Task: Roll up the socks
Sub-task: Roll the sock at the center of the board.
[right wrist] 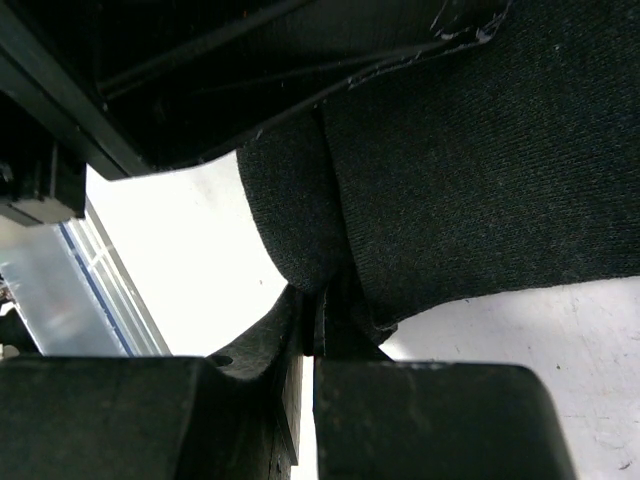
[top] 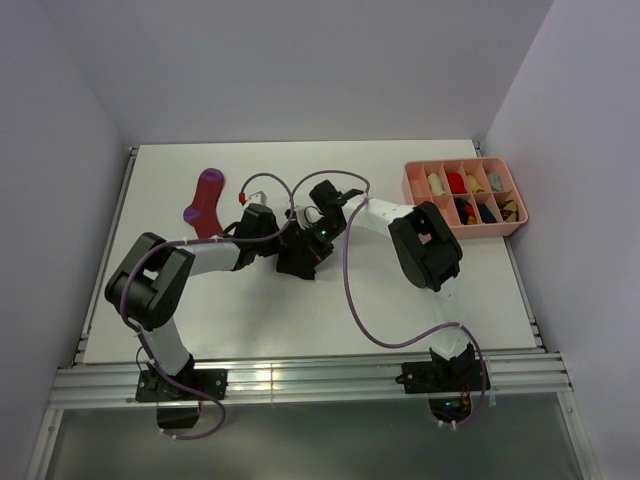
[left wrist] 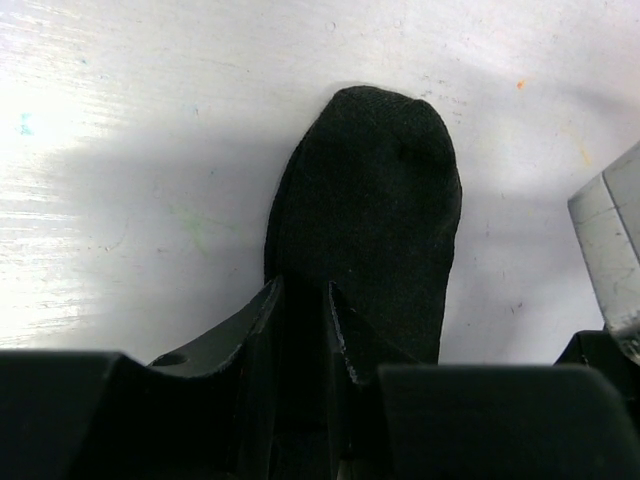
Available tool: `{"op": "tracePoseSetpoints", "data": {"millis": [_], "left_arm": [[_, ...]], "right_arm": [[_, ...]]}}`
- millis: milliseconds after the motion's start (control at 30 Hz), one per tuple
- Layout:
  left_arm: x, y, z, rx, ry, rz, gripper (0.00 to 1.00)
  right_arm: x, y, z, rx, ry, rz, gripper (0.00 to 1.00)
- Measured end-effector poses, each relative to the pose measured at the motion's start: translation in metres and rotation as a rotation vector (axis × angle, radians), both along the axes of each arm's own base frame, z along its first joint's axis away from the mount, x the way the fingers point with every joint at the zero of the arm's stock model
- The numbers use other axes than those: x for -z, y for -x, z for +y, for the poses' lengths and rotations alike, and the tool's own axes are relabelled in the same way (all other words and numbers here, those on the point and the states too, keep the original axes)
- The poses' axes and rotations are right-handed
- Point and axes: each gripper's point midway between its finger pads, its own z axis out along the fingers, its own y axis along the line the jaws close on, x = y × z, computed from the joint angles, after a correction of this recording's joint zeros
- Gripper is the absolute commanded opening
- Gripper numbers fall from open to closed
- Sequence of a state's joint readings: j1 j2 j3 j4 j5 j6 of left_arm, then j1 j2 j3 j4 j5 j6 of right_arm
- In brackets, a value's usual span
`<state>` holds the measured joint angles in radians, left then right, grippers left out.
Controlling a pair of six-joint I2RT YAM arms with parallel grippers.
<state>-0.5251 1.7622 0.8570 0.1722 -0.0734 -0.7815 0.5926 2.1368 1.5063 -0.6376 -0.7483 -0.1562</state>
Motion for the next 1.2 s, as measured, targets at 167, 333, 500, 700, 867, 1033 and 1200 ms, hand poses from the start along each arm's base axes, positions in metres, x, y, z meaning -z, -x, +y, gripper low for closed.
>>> {"op": "tracePoseSetpoints", "data": {"millis": [167, 333, 500, 700, 867, 1033, 1200], "left_arm": [[0.000, 0.001, -0.002, 0.006, -0.014, -0.008, 0.27], [0.000, 0.001, -0.002, 0.006, -0.020, -0.011, 0.27], [0.000, 0.001, -0.002, 0.012, -0.024, -0.013, 0.27], [0.000, 0.001, -0.003, 0.025, -0.034, -0.021, 0.28], [0.000, 0.001, -0.002, 0.031, -0.047, -0.029, 0.32], [-0.006, -0.006, 0.001, 0.029, -0.083, -0.054, 0.46], [-0.021, -0.019, 0.007, -0.034, -0.101, -0.096, 0.72]], "right_arm": [[-0.001, -0.001, -0.001, -0.001, 0.009, -0.004, 0.00], [-0.004, -0.005, -0.002, -0.004, 0.018, -0.020, 0.00], [-0.009, -0.014, 0.000, -0.004, 0.007, -0.043, 0.00], [0.004, -0.014, -0.001, -0.002, 0.001, 0.009, 0.00], [0.005, -0.011, -0.001, -0.004, -0.032, 0.046, 0.00], [0.004, -0.006, 0.000, -0.014, -0.051, 0.081, 0.00], [0.004, -0.001, -0.001, -0.016, -0.055, 0.110, 0.00]]}}
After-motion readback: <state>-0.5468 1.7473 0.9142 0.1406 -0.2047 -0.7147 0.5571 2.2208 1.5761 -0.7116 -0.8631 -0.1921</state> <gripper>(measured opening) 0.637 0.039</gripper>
